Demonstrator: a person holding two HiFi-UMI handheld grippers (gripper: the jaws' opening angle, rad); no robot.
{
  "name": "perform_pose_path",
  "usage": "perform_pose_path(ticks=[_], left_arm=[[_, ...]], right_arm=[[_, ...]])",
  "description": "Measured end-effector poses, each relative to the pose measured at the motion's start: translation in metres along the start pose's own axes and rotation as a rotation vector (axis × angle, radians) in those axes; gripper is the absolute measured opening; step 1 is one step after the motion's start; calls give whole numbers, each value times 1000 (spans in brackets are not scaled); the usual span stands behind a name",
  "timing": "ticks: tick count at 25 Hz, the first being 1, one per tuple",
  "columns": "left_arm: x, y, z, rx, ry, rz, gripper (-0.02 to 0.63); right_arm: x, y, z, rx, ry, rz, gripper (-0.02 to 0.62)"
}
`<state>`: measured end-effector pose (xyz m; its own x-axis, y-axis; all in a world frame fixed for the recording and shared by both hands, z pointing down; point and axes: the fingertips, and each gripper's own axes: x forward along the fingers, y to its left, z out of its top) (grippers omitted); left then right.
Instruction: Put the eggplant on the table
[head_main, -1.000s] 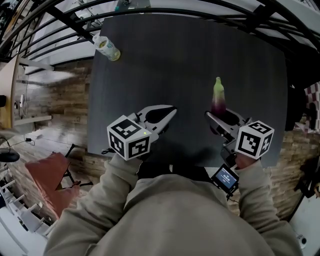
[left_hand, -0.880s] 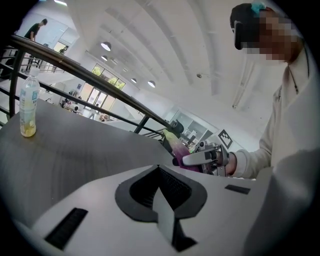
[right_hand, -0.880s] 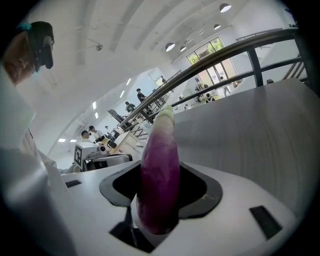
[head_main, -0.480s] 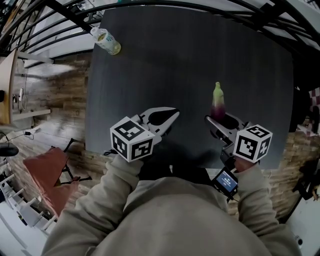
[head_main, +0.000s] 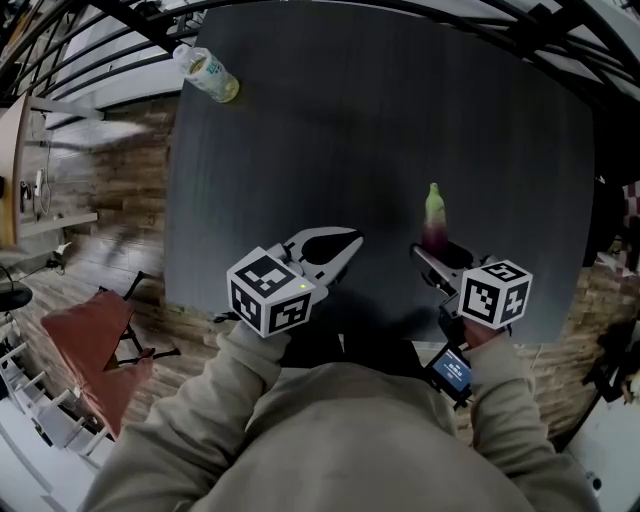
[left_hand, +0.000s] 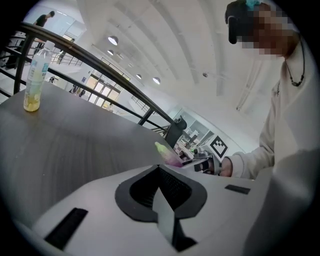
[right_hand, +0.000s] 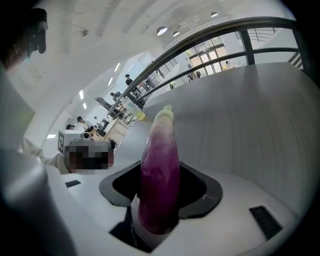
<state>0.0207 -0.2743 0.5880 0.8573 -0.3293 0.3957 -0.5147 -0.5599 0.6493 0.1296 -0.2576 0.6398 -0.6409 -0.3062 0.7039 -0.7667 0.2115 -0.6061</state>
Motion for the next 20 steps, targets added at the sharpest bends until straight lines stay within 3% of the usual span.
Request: perform_pose_path(ticks=[20], left_arm=[[14, 17, -45, -11, 51, 10, 5]], right_arm=[[42, -37, -36, 33, 79, -73, 221]])
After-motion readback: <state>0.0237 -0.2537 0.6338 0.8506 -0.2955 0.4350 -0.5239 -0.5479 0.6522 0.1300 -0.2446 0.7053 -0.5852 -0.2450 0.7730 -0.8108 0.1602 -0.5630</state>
